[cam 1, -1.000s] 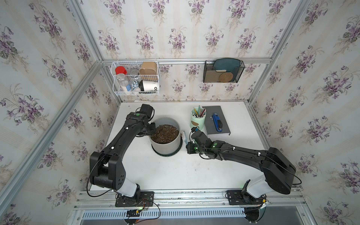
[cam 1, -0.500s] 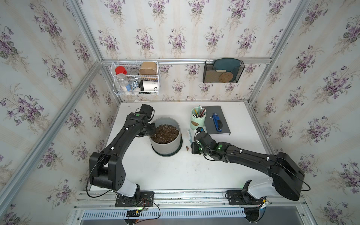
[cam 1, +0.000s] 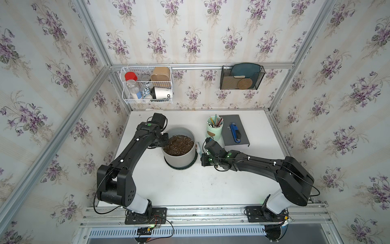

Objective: Scrub the dried mud off the ceramic pot
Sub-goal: Brush off the soil from the pot.

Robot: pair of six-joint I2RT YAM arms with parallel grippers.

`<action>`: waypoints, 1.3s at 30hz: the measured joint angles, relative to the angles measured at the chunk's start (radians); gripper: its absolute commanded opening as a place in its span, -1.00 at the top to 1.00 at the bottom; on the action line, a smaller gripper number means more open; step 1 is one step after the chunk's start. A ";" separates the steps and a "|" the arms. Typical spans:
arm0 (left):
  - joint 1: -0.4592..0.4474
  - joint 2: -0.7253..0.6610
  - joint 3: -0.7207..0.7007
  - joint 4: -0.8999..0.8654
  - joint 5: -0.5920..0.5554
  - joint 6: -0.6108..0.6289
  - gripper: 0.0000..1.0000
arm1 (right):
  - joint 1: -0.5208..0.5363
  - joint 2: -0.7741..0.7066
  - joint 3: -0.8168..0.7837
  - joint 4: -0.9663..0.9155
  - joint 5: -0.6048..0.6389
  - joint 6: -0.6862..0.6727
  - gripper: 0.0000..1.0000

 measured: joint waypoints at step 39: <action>0.002 0.019 0.090 -0.036 0.011 -0.020 0.30 | 0.010 -0.253 -0.199 -0.063 0.105 0.005 1.00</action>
